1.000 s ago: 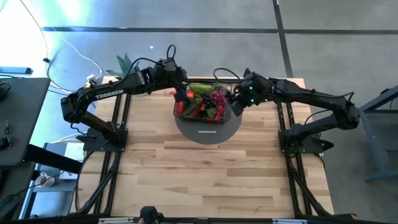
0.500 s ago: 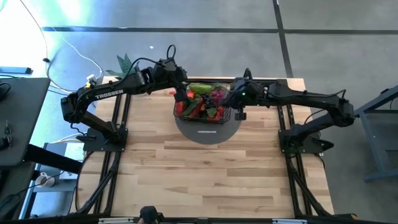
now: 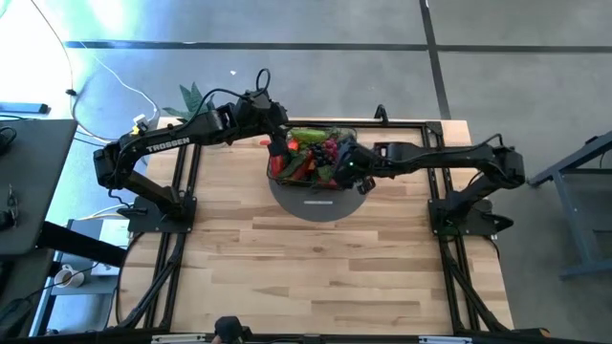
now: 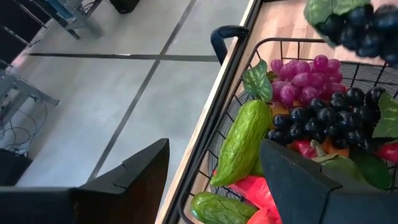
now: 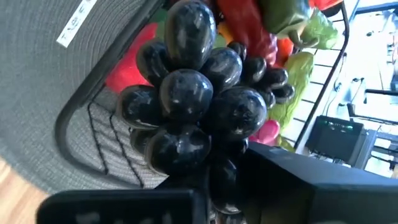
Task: Build produce basket
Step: Put the black grapes into the wire basket, then adjust the carrot on the wire basket
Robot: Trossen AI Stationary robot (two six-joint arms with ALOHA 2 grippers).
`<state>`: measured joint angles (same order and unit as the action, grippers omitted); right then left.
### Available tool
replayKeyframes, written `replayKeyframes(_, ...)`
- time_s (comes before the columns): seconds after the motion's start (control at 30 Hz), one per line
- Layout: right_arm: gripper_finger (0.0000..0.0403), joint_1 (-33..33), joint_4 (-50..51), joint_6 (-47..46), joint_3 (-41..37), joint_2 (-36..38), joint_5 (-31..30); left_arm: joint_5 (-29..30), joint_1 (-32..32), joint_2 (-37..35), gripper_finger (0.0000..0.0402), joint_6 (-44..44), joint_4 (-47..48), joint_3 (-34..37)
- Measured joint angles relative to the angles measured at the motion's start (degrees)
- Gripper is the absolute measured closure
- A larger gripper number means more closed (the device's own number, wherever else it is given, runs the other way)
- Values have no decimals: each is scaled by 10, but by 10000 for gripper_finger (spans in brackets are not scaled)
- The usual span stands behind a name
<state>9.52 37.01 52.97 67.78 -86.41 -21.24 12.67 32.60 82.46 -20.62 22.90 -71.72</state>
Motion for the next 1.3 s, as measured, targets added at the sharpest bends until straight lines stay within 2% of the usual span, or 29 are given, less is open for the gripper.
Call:
replayKeyframes(0.4,318,1,2,-18,0,-14,4,0,0,0,161,10,0,0)
replayKeyframes(0.7,219,1,-12,-15,0,-14,-10,0,0,0,161,10,0,0)
replayKeyframes(0.83,188,1,-20,-15,0,-14,-12,0,0,0,161,10,0,0)
replayKeyframes(1.07,181,-24,31,-15,0,-14,-6,10,0,0,161,10,0,0)
replayKeyframes(1.3,183,-44,41,-46,0,-14,-92,41,0,0,161,10,21,0)
